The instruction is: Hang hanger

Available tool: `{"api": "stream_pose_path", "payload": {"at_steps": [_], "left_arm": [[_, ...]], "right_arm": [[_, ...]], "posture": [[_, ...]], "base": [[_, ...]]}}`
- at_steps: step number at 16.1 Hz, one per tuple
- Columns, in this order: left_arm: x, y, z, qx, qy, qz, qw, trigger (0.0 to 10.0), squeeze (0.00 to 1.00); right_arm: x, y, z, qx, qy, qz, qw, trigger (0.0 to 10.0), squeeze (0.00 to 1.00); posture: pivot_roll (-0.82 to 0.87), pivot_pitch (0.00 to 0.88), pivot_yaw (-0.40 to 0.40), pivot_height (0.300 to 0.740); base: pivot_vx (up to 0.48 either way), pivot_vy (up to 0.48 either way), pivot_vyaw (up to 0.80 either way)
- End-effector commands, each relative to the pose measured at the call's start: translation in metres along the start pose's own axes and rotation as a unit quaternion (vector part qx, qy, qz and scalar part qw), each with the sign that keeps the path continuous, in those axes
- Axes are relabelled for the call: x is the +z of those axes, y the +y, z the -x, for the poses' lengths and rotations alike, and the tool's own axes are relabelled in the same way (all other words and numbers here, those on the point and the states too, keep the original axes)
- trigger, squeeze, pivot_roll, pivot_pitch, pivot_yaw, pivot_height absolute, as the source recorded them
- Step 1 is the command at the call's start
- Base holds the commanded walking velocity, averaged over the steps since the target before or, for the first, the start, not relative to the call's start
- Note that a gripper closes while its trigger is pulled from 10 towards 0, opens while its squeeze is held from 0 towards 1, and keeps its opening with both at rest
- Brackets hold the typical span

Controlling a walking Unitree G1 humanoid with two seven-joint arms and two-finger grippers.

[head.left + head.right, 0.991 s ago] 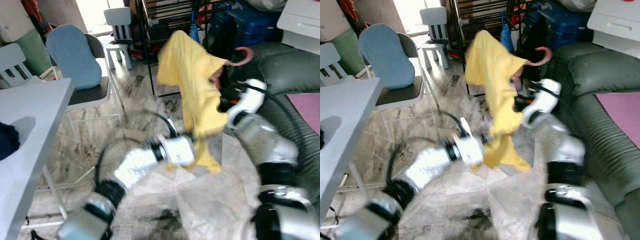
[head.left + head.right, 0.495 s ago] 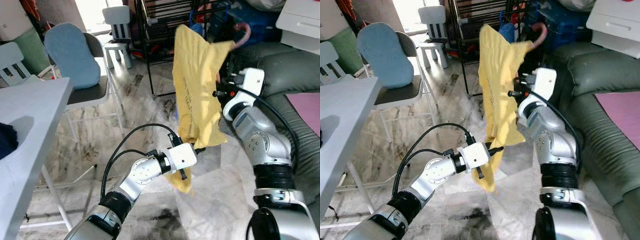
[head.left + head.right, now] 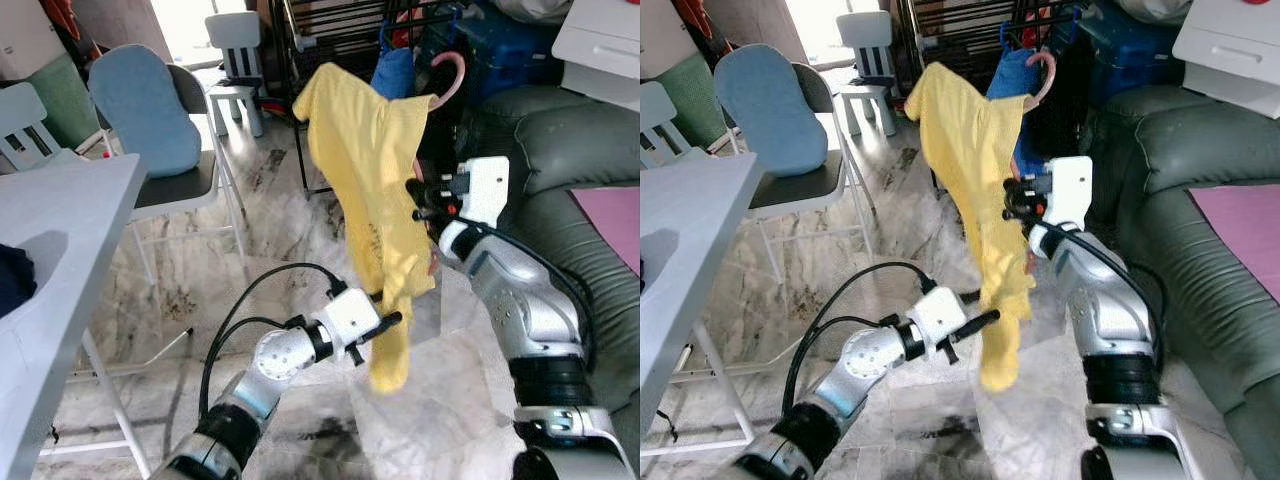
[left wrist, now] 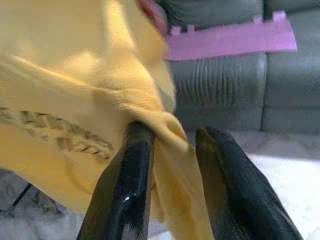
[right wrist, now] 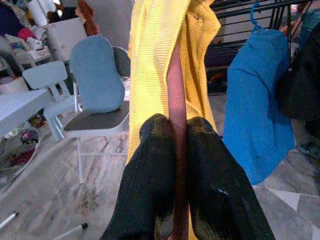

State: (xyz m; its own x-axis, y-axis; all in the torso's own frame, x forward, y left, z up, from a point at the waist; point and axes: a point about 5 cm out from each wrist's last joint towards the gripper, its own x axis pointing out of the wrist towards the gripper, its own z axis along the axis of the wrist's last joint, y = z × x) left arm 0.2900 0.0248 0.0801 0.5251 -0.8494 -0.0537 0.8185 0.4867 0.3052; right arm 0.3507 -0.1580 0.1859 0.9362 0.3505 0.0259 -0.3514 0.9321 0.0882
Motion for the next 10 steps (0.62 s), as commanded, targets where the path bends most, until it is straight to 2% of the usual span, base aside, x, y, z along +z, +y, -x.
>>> {"api": "stream_pose_path", "payload": {"at_steps": [1, 3, 4, 5, 7, 8, 10], "left_arm": [[0.002, 0.008, 0.005, 0.015, -0.004, 0.008, 1.000, 10.0, 1.00], [0.008, 0.025, 0.018, 0.050, -0.026, 0.026, 0.998, 10.0, 1.00], [0.010, 0.038, 0.030, 0.103, -0.035, 0.014, 0.994, 10.0, 1.00], [0.009, 0.045, 0.037, 0.130, -0.036, 0.012, 0.991, 10.0, 1.00], [0.004, 0.062, 0.052, 0.193, -0.025, 0.027, 0.981, 10.0, 1.00], [0.007, 0.070, 0.060, 0.216, -0.028, 0.018, 0.976, 10.0, 1.00], [0.011, 0.080, 0.067, 0.216, -0.021, -0.015, 0.976, 10.0, 1.00]], "right_arm": [[0.017, 0.008, -0.001, 0.024, -0.044, 0.018, 0.999, 10.0, 0.00], [0.006, 0.003, 0.006, 0.034, -0.033, 0.030, 0.998, 10.0, 0.00], [-0.005, -0.002, 0.014, 0.038, -0.015, 0.046, 0.998, 10.0, 0.00], [-0.011, -0.005, 0.018, 0.037, -0.005, 0.055, 0.998, 10.0, 0.00], [-0.025, -0.013, 0.029, 0.035, 0.013, 0.110, 0.993, 10.0, 0.00], [-0.033, -0.015, 0.036, 0.052, 0.033, 0.115, 0.991, 10.0, 0.00], [-0.042, -0.020, 0.046, 0.088, 0.056, 0.124, 0.987, 10.0, 0.00]], "posture": [[-0.23, 0.000, 0.073, 0.740], [-0.23, 0.000, 0.071, 0.740], [-0.22, 0.000, 0.069, 0.740], [-0.22, 0.000, 0.069, 0.740], [-0.21, 0.000, 0.068, 0.740], [-0.21, 0.000, 0.067, 0.740], [-0.20, 0.000, 0.068, 0.740]], "base": [[0.000, 0.000, 0.00], [0.000, 0.000, 0.00], [0.000, 0.000, 0.00], [0.000, 0.000, 0.00], [0.000, 0.000, 0.00], [0.000, 0.000, 0.00], [0.000, 0.000, 0.00]]}}
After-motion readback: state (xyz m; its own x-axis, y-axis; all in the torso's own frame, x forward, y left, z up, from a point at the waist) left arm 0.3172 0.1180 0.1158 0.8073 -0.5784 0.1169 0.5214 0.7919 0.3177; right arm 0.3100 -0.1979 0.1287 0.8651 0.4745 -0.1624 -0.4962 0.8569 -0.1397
